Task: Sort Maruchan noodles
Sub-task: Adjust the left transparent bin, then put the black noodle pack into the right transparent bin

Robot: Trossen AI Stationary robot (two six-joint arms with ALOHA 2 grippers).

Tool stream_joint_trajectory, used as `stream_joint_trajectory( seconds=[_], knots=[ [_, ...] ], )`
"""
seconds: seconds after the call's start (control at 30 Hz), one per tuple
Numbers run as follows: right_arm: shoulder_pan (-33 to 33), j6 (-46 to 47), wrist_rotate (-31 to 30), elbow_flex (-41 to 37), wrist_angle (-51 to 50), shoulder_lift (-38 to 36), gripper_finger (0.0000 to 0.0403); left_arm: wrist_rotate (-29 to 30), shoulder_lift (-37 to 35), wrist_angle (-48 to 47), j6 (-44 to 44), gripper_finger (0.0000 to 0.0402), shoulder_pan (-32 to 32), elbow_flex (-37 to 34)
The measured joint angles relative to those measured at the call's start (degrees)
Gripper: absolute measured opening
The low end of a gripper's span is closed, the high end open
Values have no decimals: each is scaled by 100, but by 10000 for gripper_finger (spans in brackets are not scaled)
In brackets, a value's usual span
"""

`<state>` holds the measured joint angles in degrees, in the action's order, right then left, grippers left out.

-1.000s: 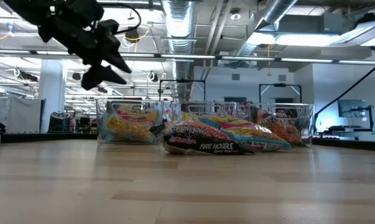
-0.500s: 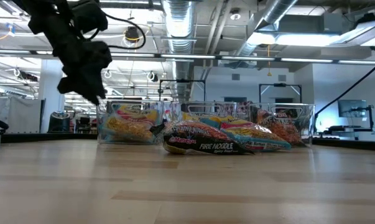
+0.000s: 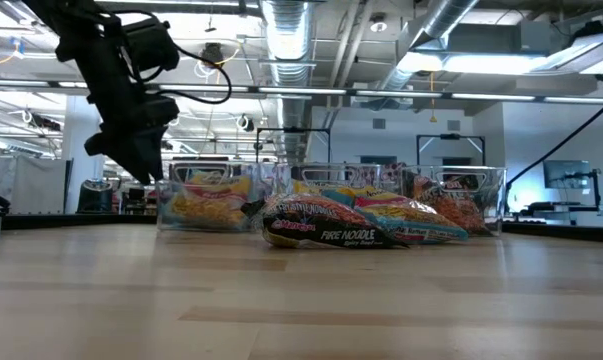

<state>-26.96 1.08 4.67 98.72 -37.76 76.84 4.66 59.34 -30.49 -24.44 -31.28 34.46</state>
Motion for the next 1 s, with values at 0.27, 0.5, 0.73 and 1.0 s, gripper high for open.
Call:
stream_joint_trajectory(
  seconds=[0.27, 0.5, 0.73, 1.0],
  knots=[
    [0, 0, 0, 0, -2, 0, 195, -846, -102, -58, -287, 153, -92, -2],
    [0, -1, 0, 0, -2, 0, 195, -920, -568, -358, -514, 153, -95, 231],
    [22, 0, 2, 0, -56, 0, 195, -859, -986, -444, -137, 153, -86, 1058],
    [234, 265, 454, 0, -205, -10, 195, -1024, -1141, -455, 45, 153, 293, 1837]
  ],
)
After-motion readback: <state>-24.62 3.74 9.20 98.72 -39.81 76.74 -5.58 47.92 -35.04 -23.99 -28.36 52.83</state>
